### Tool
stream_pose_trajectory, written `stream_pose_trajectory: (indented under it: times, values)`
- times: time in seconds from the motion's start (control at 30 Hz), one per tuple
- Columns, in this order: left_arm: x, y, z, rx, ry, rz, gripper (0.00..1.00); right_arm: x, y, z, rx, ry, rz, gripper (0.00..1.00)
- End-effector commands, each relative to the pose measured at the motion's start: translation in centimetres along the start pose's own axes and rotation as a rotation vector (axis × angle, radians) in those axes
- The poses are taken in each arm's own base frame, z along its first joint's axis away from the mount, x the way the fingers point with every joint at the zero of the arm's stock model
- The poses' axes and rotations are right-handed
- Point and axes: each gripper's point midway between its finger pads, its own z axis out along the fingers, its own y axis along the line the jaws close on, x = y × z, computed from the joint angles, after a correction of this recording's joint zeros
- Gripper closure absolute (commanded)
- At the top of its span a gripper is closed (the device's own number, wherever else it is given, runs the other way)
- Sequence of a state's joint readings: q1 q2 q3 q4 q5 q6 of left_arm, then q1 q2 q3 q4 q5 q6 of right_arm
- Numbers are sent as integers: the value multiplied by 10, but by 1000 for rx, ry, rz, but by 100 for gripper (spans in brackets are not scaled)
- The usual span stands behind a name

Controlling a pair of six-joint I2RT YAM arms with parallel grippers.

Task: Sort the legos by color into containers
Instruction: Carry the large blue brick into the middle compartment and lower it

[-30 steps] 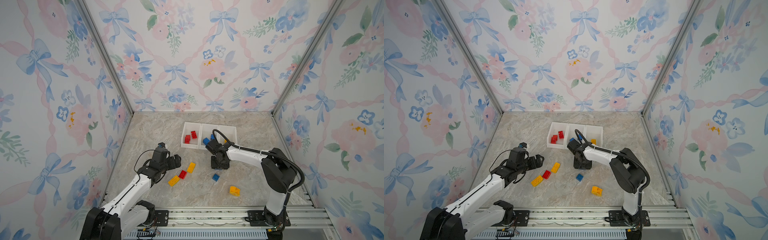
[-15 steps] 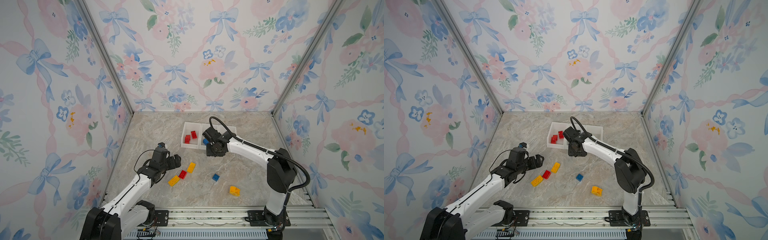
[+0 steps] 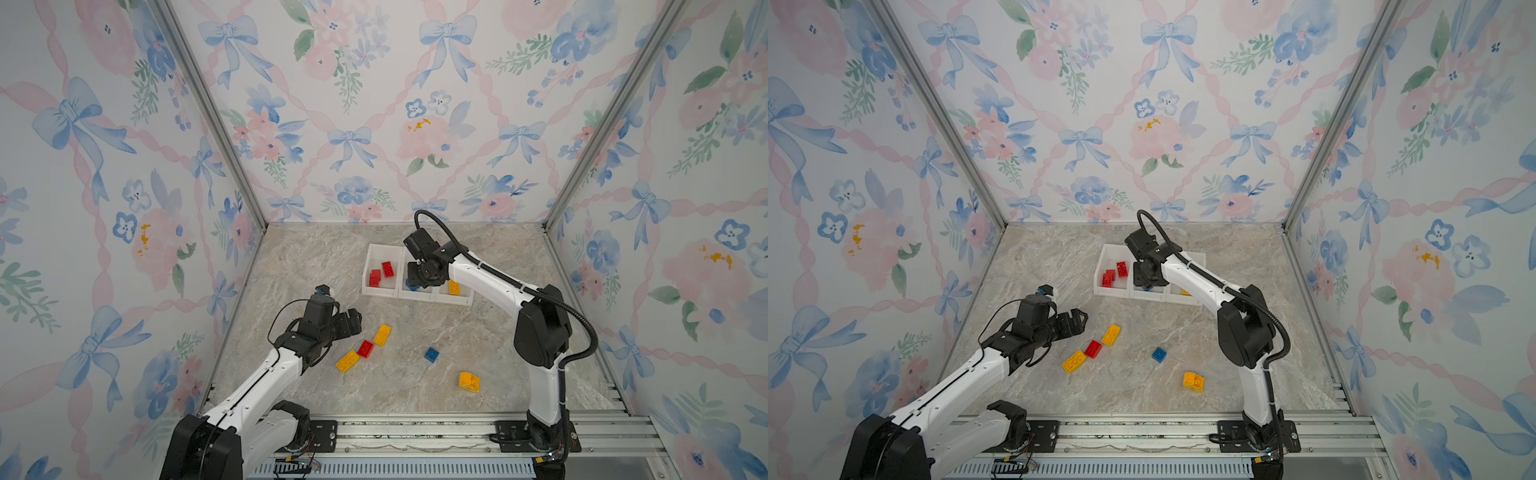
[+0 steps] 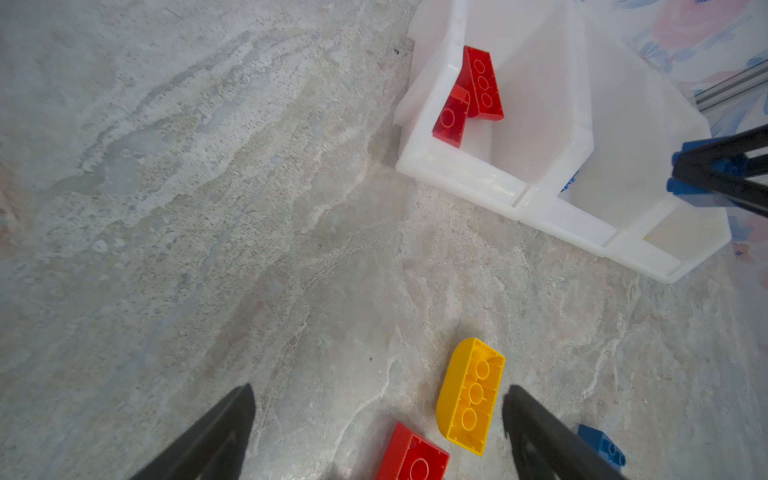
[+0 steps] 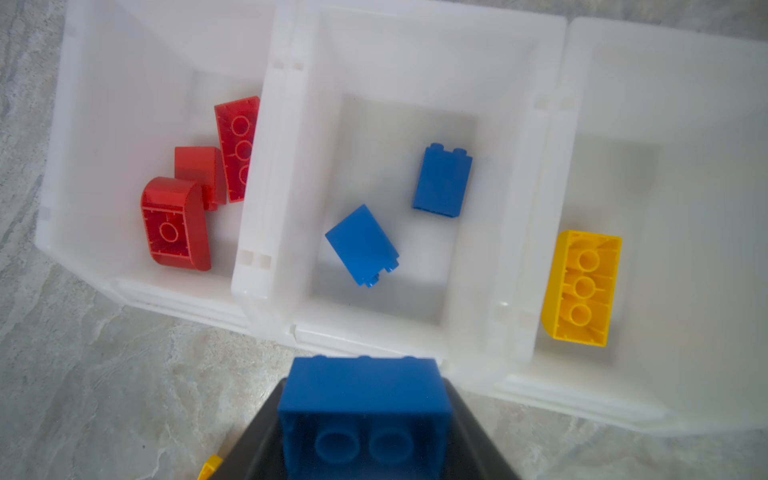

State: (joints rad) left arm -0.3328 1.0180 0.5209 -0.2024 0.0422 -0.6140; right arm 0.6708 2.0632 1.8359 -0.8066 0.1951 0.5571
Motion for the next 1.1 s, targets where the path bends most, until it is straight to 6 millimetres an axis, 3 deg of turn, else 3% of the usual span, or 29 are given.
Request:
stream_pose_trajectory:
  times: [0.0,0.43,0.83,1.07]
  values:
    - [-4,0,0,-1,-17,-2,5,-10,-7,9,29,6,-29,61]
    - [-4,2,-1,-4,-24,-11,5,-42,-15,51,32,6,-4,61]
    - [-7,2,-3,-7,-36,-16,4,-48,-10,83,-8,39,6,61]
    - [-7,2,-3,-8,-38,-21,4,-48,-8,89,-29,56,12,47]
